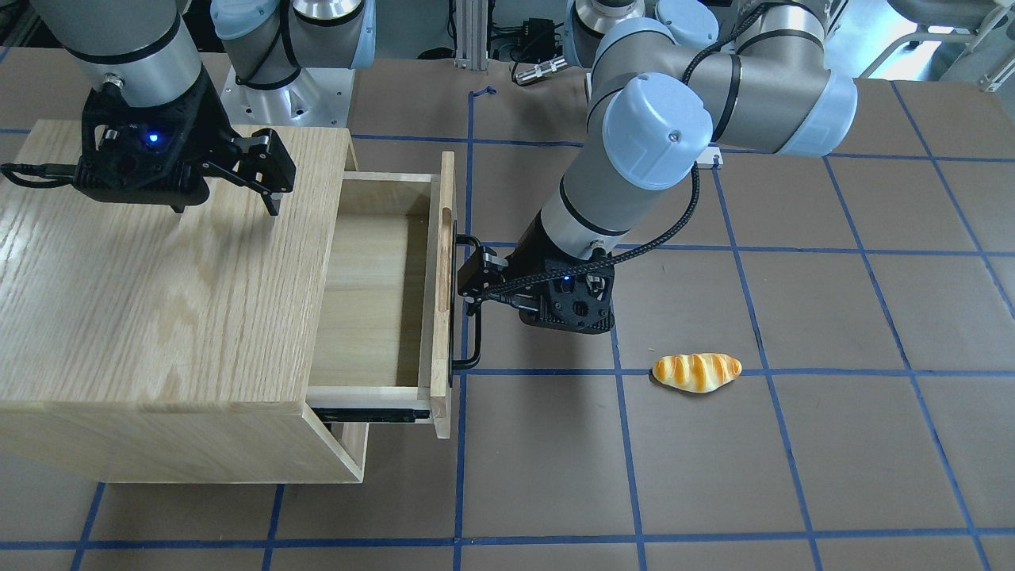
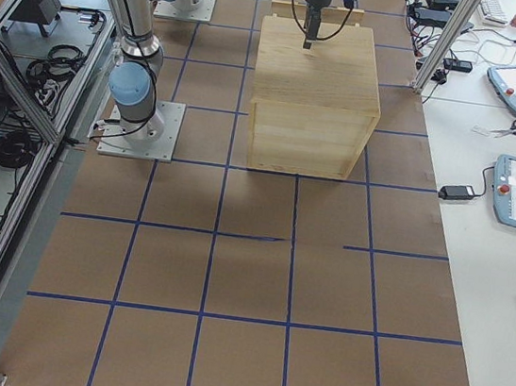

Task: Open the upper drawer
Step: 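Pull the handle with the left gripper, sliding the drawer out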

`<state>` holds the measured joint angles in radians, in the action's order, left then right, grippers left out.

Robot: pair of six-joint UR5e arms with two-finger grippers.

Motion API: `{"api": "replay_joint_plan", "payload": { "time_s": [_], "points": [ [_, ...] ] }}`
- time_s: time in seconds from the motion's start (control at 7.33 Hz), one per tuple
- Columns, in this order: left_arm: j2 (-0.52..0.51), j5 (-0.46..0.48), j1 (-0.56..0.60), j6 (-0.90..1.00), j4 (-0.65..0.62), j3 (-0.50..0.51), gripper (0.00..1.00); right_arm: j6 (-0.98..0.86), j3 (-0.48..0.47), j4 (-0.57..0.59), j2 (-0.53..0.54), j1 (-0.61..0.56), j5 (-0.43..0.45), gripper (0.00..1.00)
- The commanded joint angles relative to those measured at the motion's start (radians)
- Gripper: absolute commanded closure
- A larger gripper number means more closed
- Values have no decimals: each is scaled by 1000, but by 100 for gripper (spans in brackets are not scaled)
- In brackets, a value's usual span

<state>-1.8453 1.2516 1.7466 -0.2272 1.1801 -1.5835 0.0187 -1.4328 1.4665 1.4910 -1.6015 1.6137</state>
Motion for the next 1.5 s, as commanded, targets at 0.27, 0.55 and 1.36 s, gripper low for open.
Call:
{"api": "replay_joint_plan", "payload": {
  "time_s": [0.27, 0.55, 1.36],
  "points": [
    [32, -15, -50, 61, 58, -6, 0, 0, 0, 0, 0, 0, 0, 0],
    [34, -15, -59, 66, 61, -4, 0, 1, 0, 0, 0, 2, 0, 0],
    [46, -8, -119, 143, 145, -4, 0, 1, -1, 0, 0, 0, 0, 0]
  ]
}}
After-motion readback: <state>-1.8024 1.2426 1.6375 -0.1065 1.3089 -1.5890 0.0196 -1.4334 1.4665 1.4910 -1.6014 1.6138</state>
